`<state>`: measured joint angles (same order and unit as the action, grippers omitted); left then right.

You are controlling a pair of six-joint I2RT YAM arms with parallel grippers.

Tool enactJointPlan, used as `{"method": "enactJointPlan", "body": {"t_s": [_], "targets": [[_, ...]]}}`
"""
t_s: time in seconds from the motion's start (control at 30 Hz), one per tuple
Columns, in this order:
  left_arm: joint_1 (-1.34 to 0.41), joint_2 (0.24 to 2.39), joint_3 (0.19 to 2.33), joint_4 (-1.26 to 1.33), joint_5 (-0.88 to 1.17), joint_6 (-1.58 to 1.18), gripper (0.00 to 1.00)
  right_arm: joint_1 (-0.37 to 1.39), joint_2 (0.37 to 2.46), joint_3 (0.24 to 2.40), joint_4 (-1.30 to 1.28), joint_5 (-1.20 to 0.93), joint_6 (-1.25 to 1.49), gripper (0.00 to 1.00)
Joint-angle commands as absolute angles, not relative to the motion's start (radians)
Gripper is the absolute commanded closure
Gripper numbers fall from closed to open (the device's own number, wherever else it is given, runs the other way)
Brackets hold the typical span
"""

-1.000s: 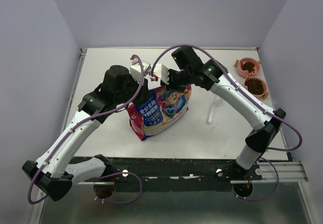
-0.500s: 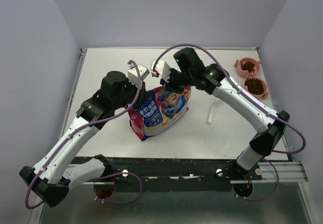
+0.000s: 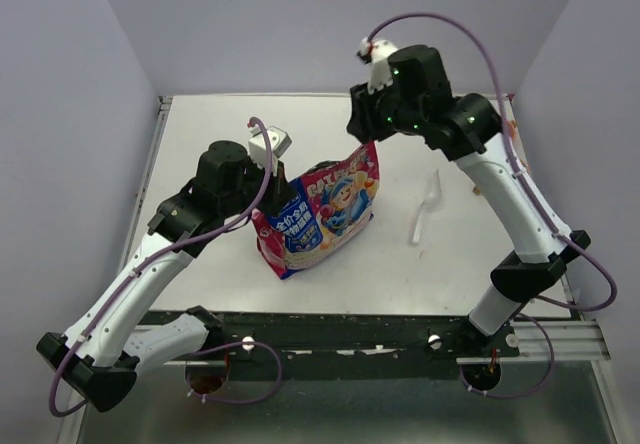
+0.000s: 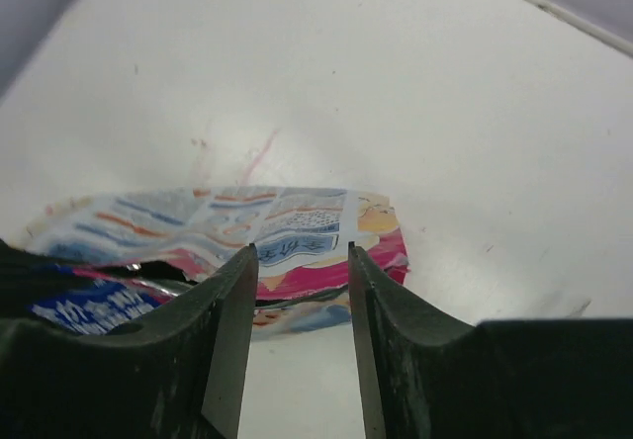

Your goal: Serve the pet food

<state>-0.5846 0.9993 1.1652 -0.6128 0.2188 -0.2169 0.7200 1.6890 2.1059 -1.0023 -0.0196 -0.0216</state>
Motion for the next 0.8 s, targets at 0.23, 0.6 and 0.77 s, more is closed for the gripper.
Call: {"method": "enactJointPlan", "body": {"t_s": [0.23, 0.6, 0.77], "targets": [[-0.591, 0.996, 1.212, -0.658, 0.255, -0.304, 1.00, 0.699, 1.580, 2.022, -1.109, 0.045, 1.044, 0.43], [-0.672, 0.956, 1.167, -0.633, 0.252, -0.324, 1.00, 0.696, 1.640, 2.052, -1.272, 0.127, 1.217, 0.00], [-0.696, 0.948, 1.184, -0.653, 0.233, -0.311, 1.00, 0.696, 1.764, 2.189, -1.371, 0.184, 1.151, 0.07]]}}
